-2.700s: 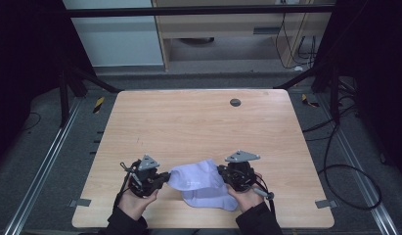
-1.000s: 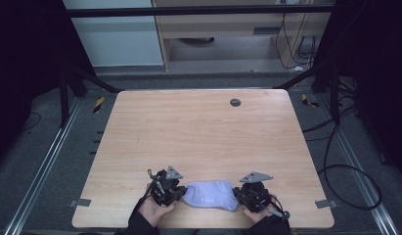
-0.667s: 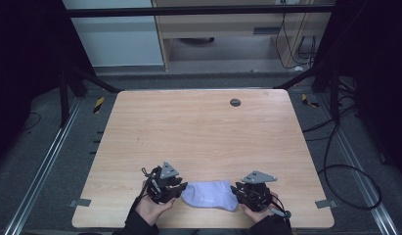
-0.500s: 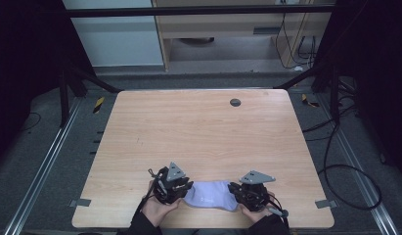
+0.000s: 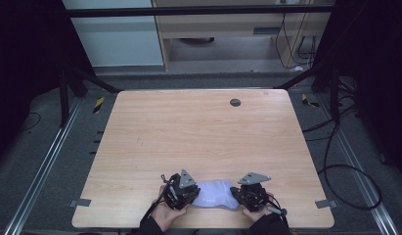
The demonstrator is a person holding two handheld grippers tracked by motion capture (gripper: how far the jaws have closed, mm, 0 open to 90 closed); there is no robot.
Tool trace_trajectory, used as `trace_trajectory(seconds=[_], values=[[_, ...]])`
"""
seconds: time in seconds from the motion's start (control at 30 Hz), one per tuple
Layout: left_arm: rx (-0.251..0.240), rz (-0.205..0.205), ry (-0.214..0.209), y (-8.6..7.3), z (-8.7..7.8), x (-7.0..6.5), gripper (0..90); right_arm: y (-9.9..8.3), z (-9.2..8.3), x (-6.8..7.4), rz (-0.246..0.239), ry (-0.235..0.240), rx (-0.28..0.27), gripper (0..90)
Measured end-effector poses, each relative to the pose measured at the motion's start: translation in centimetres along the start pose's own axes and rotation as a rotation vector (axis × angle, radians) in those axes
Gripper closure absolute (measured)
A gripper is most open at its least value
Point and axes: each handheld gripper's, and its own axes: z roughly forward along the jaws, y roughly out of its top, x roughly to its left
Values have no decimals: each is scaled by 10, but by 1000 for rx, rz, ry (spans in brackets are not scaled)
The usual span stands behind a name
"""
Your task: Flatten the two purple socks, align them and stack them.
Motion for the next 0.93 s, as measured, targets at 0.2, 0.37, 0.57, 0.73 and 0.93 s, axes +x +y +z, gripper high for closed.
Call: trace_trajectory(seconds=[0.2, 0.37, 0.57, 0.73, 0.93], values=[[-58, -29, 15, 3, -14, 9, 724, 5, -8, -4, 12, -3, -67, 845], [-144, -67, 36, 3, -32, 30, 610, 8, -18, -22, 43, -72, -179, 631], [-179, -110, 90, -2, -41, 55, 473, 5, -23, -47, 100, -150, -235, 453], [-184, -125, 140, -10, -47, 75, 358, 2, -28, -64, 137, -193, -237, 367], [-210, -155, 190, -23, -58, 106, 285, -3, -30, -80, 170, -237, -233, 278]])
